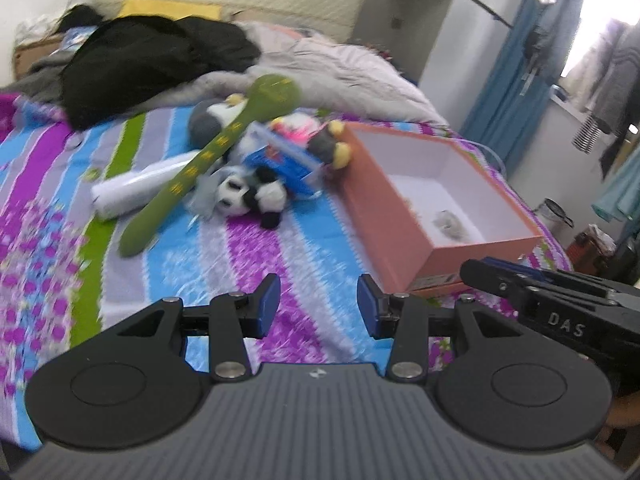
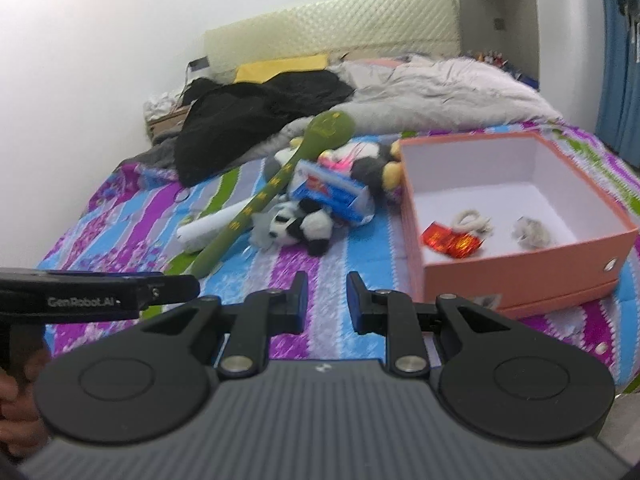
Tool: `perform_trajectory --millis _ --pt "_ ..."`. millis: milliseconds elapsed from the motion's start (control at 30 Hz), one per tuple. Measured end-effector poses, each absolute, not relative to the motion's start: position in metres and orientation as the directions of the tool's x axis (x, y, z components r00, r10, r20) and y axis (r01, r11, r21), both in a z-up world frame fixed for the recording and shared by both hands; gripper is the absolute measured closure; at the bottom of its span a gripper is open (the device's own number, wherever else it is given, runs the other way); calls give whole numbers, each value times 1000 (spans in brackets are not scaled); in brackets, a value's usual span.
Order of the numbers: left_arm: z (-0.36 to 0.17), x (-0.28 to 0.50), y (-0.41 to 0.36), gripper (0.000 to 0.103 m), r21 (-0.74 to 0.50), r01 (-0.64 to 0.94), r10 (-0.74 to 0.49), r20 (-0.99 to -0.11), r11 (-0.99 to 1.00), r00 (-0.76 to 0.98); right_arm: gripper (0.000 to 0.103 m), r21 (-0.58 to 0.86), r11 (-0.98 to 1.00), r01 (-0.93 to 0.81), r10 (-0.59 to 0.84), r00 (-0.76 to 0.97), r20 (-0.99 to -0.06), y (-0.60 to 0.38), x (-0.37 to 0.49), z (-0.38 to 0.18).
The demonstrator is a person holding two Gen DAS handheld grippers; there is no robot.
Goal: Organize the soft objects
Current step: 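Withdraw both open tools from the box back toward the pile, then close the right tool on the panda plush while the left tool grasps the clear plastic cup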
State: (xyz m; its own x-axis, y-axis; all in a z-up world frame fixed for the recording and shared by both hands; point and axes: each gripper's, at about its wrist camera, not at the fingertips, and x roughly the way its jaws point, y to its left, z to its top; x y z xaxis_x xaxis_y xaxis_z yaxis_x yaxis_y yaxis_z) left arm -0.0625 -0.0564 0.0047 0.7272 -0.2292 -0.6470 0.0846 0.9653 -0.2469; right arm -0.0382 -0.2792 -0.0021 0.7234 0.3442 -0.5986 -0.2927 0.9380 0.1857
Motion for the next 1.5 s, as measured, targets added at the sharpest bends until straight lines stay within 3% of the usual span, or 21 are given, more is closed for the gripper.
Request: perform_trajectory --millis 333,1033,1167,1500 --pt "-22 -62 -27 55 -254 -28 -161 -691 967 705 78 201 927 -317 368 662 -654 -261 -22 -22" --pt "-54 27 -7 55 -224 -56 -135 -749 973 649 77 243 933 -266 359 633 -686 -254 52 -52" --pt "-58 45 -5 55 -217 -59 -129 -754 974 645 66 247 934 -259 357 628 -692 -252 66 -57" --pt "-75 96 1 55 -204 -67 -115 -760 977 640 63 227 939 -257 339 593 -731 -240 107 -80"
